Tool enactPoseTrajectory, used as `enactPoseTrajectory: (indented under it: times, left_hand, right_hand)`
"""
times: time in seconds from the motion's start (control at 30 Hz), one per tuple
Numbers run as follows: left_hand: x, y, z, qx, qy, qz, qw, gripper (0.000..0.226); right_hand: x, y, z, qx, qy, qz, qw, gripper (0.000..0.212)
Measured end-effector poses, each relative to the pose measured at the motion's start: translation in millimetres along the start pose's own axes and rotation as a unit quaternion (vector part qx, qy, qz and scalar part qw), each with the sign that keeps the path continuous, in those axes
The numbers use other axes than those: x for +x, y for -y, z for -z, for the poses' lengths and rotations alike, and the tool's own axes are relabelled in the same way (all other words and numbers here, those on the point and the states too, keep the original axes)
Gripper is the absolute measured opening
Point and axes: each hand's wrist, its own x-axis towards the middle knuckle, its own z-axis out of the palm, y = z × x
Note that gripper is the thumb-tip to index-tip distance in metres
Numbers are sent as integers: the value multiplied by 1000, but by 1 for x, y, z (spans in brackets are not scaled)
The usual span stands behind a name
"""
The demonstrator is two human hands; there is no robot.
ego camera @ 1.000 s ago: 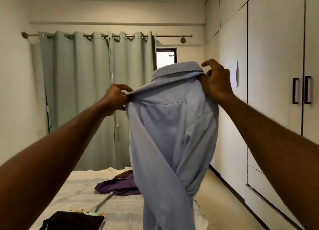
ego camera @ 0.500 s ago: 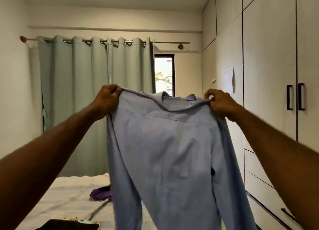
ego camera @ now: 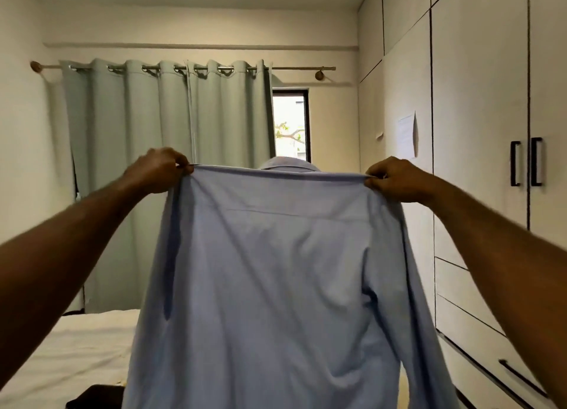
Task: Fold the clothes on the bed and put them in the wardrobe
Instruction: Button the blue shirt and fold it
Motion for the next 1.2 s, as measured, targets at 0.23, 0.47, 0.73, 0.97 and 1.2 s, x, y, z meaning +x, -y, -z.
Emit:
enactPoseTrajectory:
  times: [0.23, 0.47, 0.73, 0.97, 1.2]
  left_hand:
    - [-20, -22, -34, -446, -45, 164, 879, 17]
    - [-57, -17, -59, -222, -162, -166, 947, 79]
    - [-85, -22, -53, -96, -294, -117, 944, 96]
    - [-99, -34, 17, -70, -360, -137, 920, 97]
    - [-100, -30, 83, -35, -345, -143, 927, 94]
  right_hand:
    - [8, 32, -43, 222, -241, -172, 929, 15]
    - [-21, 36, -62, 197, -375, 86, 902, 41]
    - [-33, 45, -85, 93, -305, 52, 946, 66]
    - [-49, 81, -47, 56, -360, 69, 929, 76]
    - [-67, 101, 16, -20, -388, 128, 913, 85]
